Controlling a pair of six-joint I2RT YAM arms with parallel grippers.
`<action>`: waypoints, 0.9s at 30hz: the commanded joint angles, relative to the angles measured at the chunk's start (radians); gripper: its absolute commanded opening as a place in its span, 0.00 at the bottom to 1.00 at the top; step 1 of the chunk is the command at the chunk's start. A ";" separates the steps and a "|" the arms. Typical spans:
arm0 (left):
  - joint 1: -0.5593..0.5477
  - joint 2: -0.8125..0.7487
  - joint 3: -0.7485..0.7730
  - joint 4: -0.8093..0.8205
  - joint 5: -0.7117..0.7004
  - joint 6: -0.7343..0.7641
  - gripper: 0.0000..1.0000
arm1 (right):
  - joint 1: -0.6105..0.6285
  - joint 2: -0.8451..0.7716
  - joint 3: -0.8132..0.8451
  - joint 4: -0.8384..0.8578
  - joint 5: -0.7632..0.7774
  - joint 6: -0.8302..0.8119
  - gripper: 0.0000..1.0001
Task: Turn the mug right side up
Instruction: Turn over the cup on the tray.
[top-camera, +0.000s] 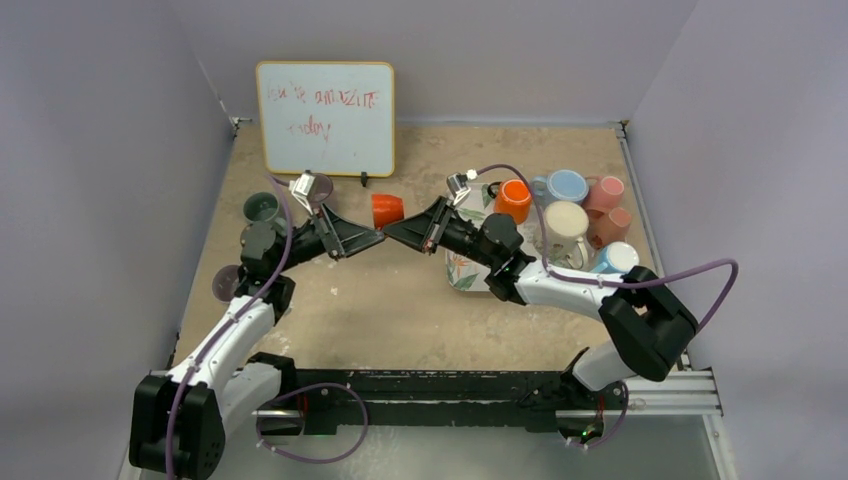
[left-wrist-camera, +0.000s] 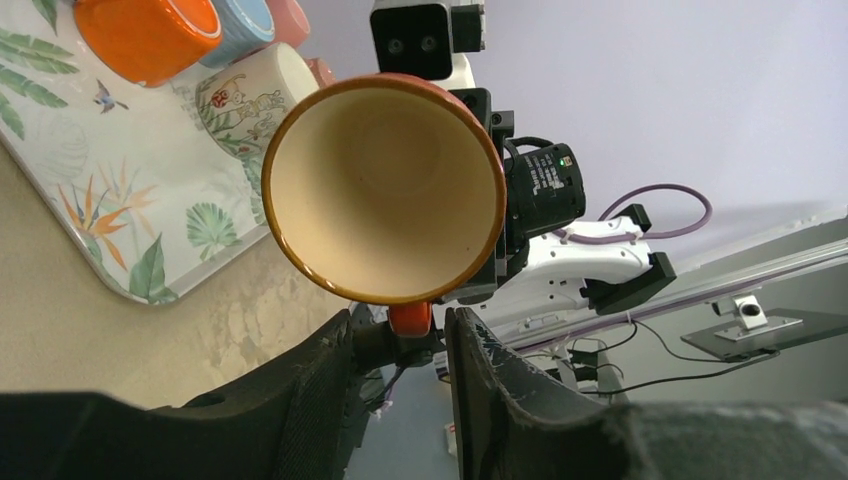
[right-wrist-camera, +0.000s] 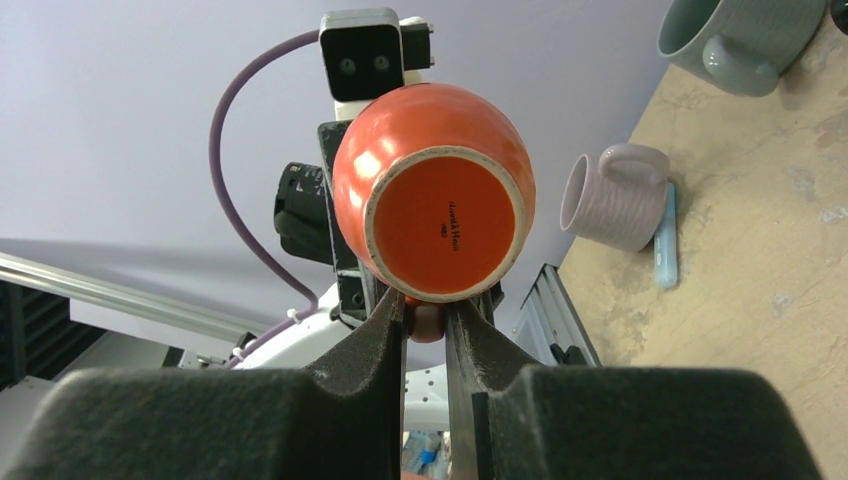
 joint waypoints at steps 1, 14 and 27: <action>-0.007 0.017 -0.001 0.105 -0.009 -0.042 0.37 | 0.014 -0.015 0.053 0.096 0.006 -0.002 0.00; -0.017 0.060 -0.027 0.223 -0.002 -0.140 0.12 | 0.028 0.007 0.045 0.106 0.008 -0.006 0.00; -0.018 0.056 -0.032 0.157 0.033 -0.126 0.15 | 0.029 0.023 0.034 0.139 0.017 0.013 0.00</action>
